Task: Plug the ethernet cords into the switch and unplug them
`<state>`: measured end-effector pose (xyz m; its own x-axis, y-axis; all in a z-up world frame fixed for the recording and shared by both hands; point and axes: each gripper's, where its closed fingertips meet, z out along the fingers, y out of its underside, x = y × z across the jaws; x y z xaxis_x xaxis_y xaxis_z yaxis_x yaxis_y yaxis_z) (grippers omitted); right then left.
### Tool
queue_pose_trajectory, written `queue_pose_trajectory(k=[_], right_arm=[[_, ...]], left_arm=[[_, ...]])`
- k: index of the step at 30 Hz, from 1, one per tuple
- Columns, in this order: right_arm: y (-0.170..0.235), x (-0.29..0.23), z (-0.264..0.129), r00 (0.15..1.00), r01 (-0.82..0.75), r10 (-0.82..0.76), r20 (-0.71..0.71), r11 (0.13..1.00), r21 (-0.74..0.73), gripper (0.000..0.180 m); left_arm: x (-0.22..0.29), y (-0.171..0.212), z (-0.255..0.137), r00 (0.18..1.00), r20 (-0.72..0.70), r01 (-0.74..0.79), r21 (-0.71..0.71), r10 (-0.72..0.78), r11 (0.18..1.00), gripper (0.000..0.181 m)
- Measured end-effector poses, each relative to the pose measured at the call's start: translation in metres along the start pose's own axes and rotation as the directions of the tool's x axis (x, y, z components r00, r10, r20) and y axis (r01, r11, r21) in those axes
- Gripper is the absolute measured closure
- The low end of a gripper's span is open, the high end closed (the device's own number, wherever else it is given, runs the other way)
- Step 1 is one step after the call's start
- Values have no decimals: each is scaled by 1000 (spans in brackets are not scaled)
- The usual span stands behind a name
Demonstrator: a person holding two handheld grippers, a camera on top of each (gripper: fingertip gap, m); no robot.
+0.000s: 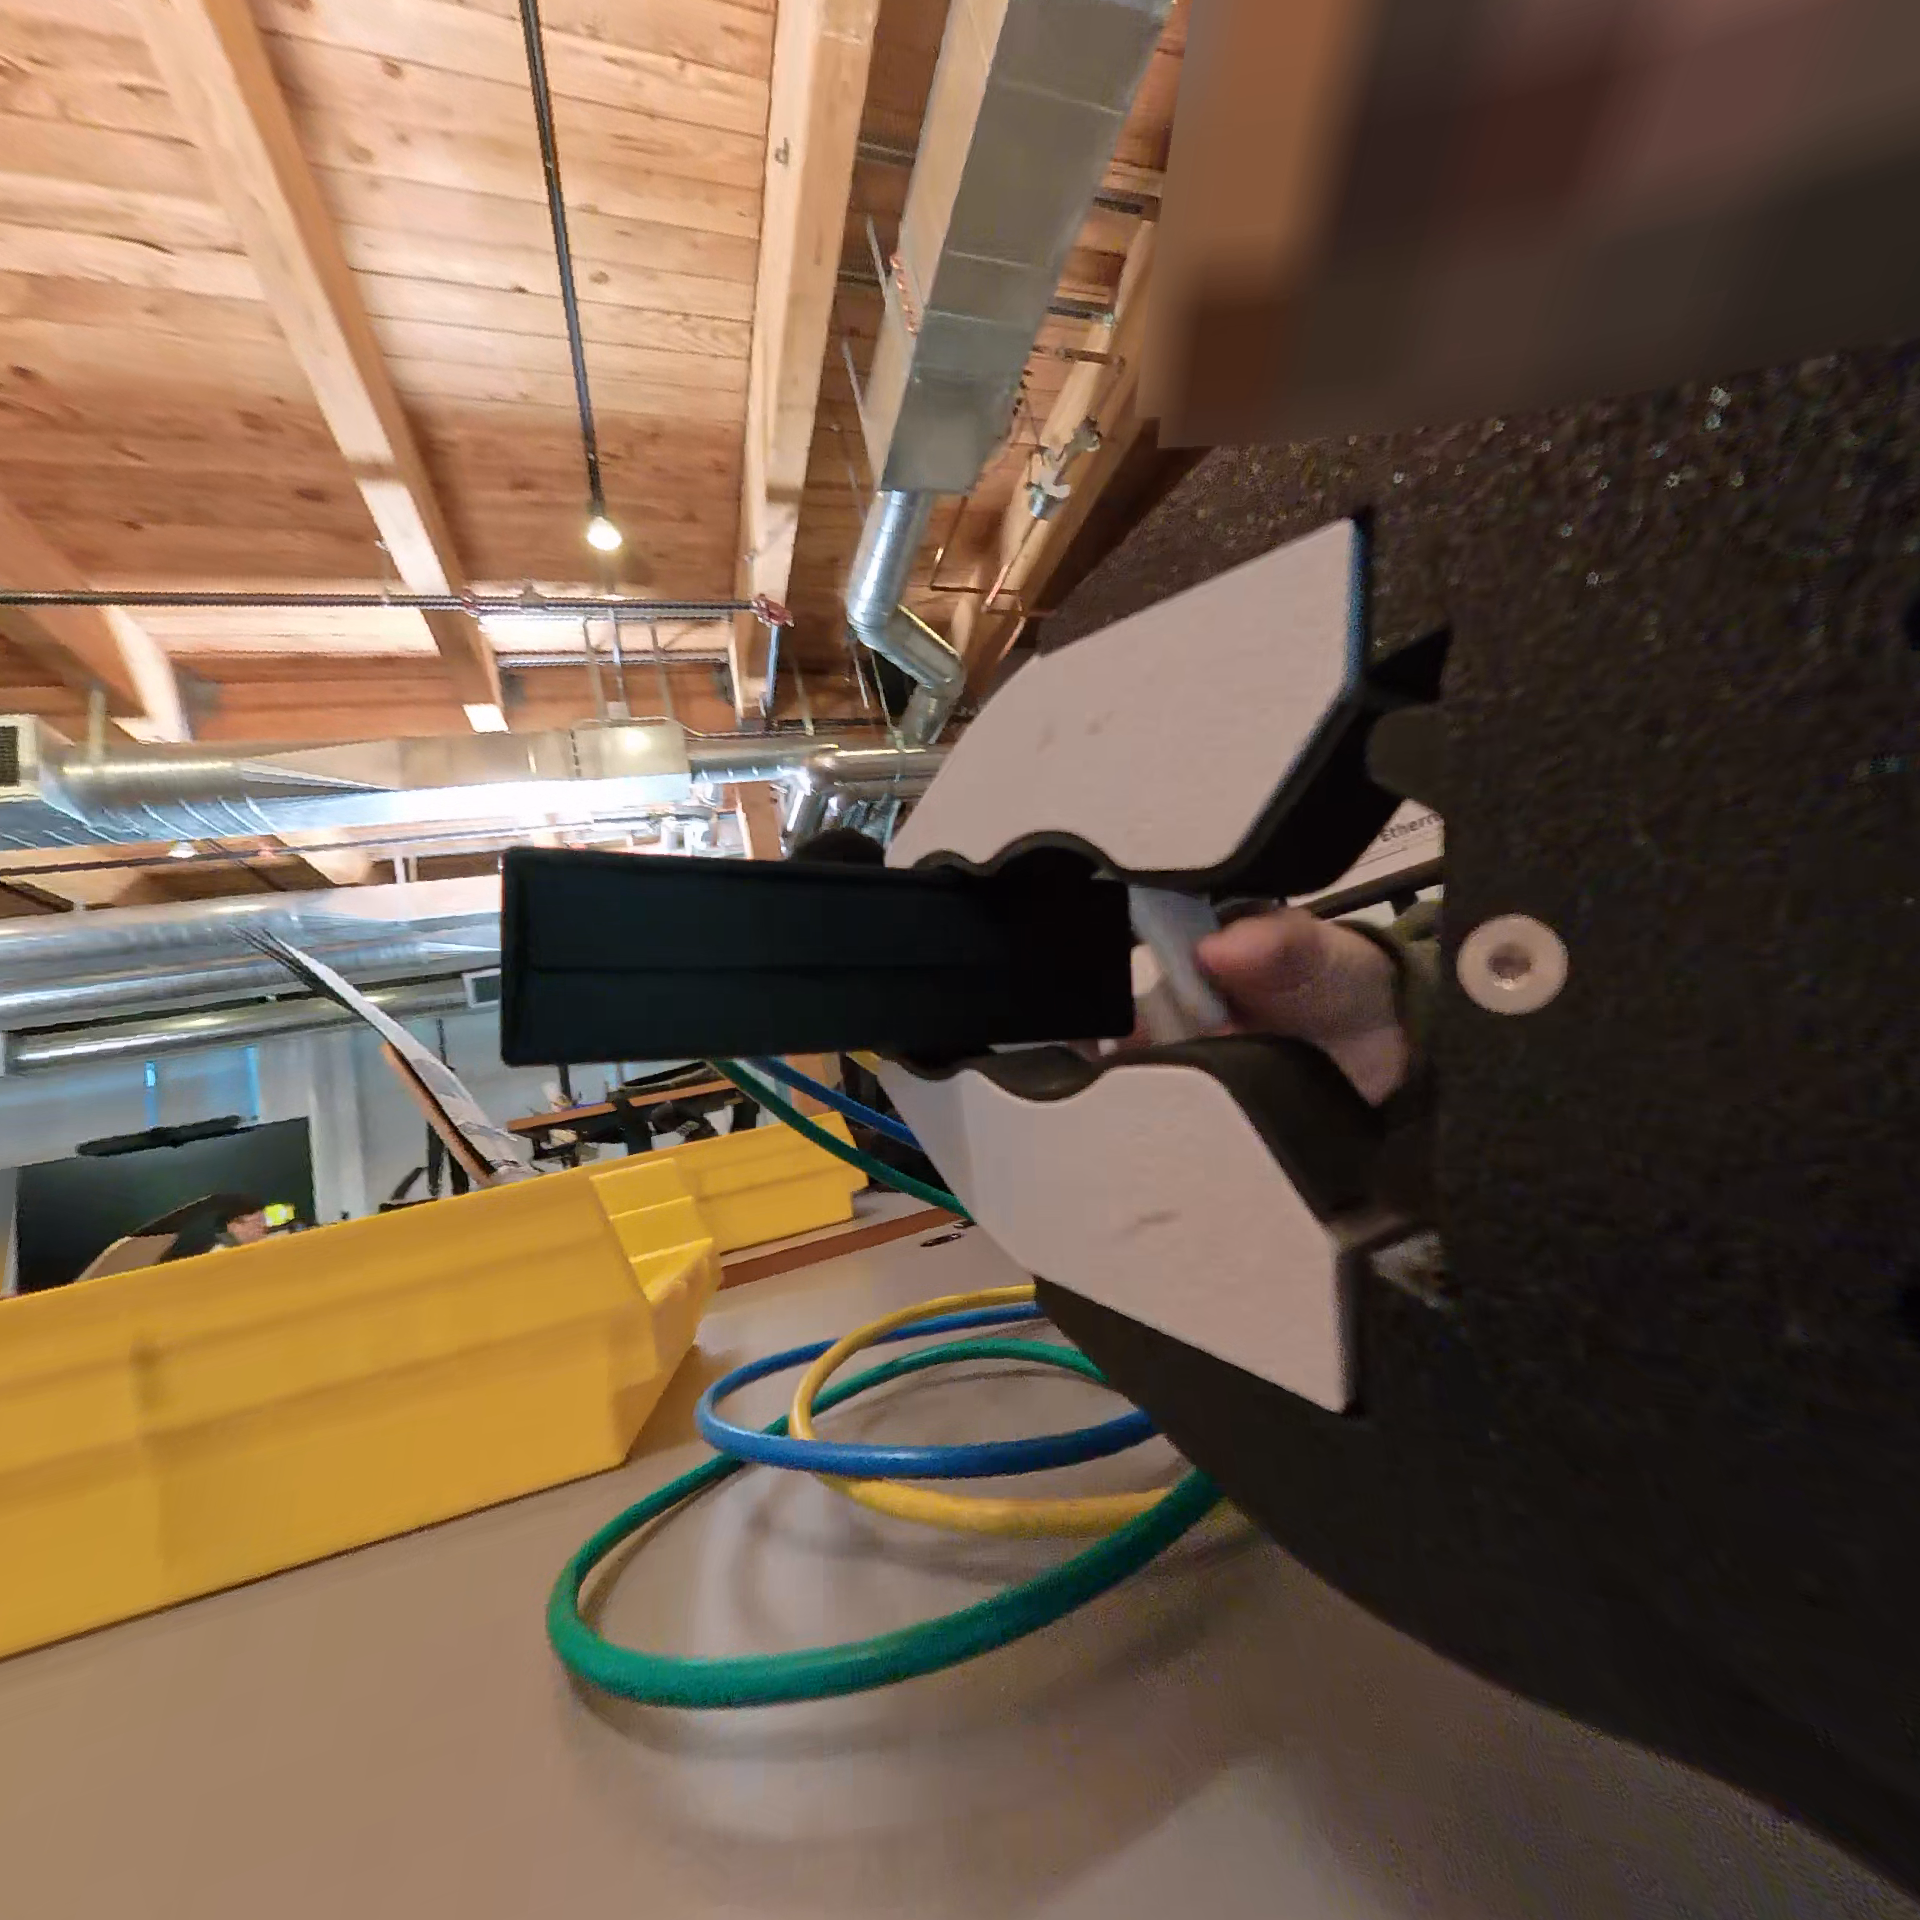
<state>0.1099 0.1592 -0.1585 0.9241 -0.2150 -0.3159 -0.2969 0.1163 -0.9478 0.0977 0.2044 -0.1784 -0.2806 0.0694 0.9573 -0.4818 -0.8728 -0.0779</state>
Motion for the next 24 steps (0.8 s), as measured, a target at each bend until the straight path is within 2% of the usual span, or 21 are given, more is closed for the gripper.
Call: queue_pose_trajectory(k=[1, 2, 3, 4, 5, 8, 11, 13, 16, 20, 24], right_arm=[[-1, -2, -2, 965, -256, 253, 69, 966, 40, 143], [2, 0, -3, 903, -423, 416, 107, 905, 43, 152], [8, 3, -2, 855, -511, 504, 118, 859, 31, 159], [17, 8, -1, 837, -541, 538, 99, 841, 2, 162], [27, 11, 2, 827, -557, 558, 69, 830, -24, 154], [25, 13, 6, 719, -689, 683, 129, 725, 5, 143], [24, 15, 9, 655, -749, 736, 172, 662, 22, 156], [23, 13, 11, 629, -768, 751, 203, 640, 12, 155], [33, 15, 16, 651, -751, 743, 154, 660, -12, 154], [35, 16, 21, 612, -783, 774, 160, 622, -13, 166], [40, 16, 27, 588, -805, 796, 144, 593, 10, 166]], left_arm=[[-1, -1, 0, 1000, -6, 2, 20, -2, 1000, 154], [-2, 0, 1, 1000, -13, -1, 30, 2, 1000, 153], [-2, 1, 2, 1000, -13, -12, 33, 12, 999, 153], [-3, 2, 3, 1000, -3, -29, 41, 29, 999, 154], [-3, 3, 4, 999, 3, -52, 47, 52, 998, 154], [-3, 5, 8, 995, 16, -98, 58, 97, 994, 153], [-4, 8, 10, 992, 20, -126, 52, 125, 991, 154], [-7, 10, 11, 990, 24, -141, 39, 140, 989, 154], [-11, 13, 11, 988, 26, -154, 35, 153, 987, 154], [-15, 12, 9, 989, 31, -144, 38, 143, 989, 154], [-19, 7, 6, 984, 62, -171, 73, 167, 983, 154]])
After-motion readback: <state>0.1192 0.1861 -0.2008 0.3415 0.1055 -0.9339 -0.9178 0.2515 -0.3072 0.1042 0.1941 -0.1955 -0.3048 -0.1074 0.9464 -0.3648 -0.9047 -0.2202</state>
